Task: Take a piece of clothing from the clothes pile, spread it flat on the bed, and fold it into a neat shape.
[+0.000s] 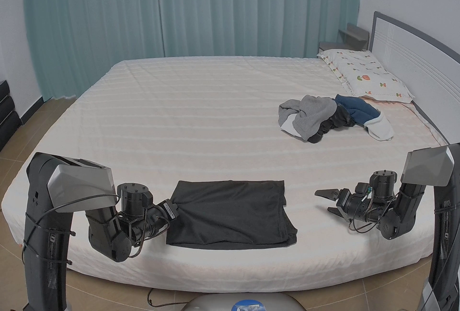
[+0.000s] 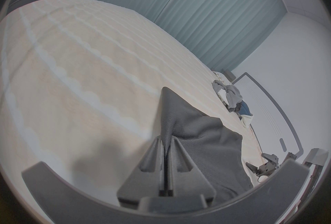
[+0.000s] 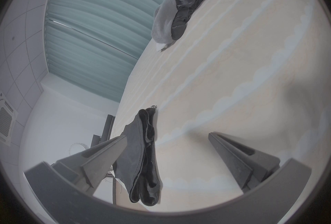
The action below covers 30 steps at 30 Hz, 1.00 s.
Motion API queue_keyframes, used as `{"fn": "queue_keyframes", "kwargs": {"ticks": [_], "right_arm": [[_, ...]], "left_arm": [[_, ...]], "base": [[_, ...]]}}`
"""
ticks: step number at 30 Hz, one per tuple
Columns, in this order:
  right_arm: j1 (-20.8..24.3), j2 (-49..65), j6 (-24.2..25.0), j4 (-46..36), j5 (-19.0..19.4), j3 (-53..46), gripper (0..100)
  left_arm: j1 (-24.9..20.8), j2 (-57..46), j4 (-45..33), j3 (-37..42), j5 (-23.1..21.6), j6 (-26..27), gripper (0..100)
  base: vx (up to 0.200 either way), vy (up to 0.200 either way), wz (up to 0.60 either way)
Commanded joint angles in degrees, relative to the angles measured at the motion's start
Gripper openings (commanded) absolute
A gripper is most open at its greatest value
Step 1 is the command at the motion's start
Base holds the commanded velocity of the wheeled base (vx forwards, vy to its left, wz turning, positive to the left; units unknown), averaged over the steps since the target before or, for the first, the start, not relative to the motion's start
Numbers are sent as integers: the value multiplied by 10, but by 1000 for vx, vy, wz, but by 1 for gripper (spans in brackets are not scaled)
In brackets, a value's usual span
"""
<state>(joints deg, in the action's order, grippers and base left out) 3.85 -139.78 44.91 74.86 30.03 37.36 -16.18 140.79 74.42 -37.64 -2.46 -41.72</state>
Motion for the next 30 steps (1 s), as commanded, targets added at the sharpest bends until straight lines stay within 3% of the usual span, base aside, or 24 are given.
{"fn": "queue_keyframes", "kwargs": {"ticks": [1, 23, 30], "right_arm": [[0, 0, 0, 0, 0, -1, 100], [1, 5, 1, -1, 1, -1, 100], [26, 0, 3, 23, -4, -17, 100]], "left_arm": [[2, -2, 0, 4, 1, 0, 0], [0, -3, 0, 10, 3, 0, 0], [-6, -10, 1, 26, 3, 0, 0]], "base": [[0, 200, 0], [0, 200, 0], [0, 200, 0]]}}
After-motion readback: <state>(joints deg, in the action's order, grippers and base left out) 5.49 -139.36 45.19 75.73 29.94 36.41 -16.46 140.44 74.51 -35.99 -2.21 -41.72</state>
